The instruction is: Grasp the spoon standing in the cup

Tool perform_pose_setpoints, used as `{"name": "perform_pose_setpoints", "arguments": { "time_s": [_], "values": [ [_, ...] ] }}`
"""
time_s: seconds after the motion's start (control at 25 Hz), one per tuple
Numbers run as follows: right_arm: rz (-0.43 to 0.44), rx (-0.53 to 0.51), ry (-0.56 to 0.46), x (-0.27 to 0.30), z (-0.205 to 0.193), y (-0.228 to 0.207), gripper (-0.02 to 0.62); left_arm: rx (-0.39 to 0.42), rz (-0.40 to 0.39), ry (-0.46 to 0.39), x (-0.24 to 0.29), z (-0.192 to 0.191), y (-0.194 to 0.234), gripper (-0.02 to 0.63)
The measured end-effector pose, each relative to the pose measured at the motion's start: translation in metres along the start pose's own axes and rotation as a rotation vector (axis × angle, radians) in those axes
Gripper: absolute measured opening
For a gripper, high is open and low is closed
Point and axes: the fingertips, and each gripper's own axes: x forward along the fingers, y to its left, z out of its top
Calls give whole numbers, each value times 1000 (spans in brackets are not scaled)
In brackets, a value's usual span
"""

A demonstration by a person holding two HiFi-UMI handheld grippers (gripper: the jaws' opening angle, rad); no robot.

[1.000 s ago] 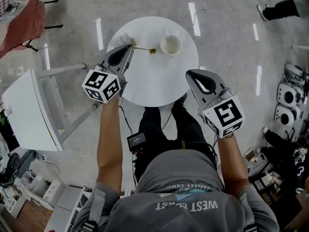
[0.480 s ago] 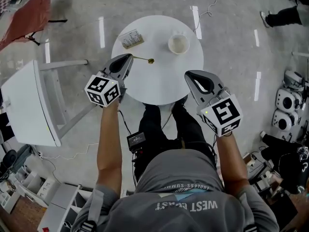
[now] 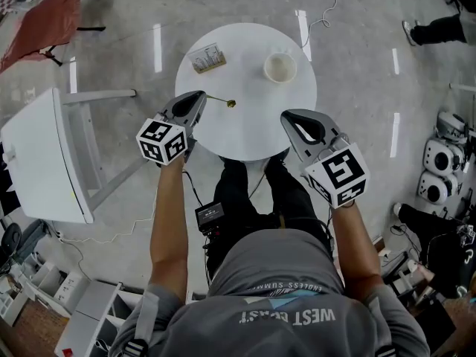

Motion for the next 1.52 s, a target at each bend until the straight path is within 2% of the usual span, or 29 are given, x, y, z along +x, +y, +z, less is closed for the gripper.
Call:
{"name": "perform_pose_setpoints", "arguments": {
  "time_s": [0.88, 1.52],
  "values": [
    [24, 4, 39, 11, -11, 2, 3, -104, 26, 54, -1, -44, 21, 8],
    [29, -13, 41, 7, 4, -4, 3, -76, 87, 149, -6, -61, 38, 8]
  ]
}}
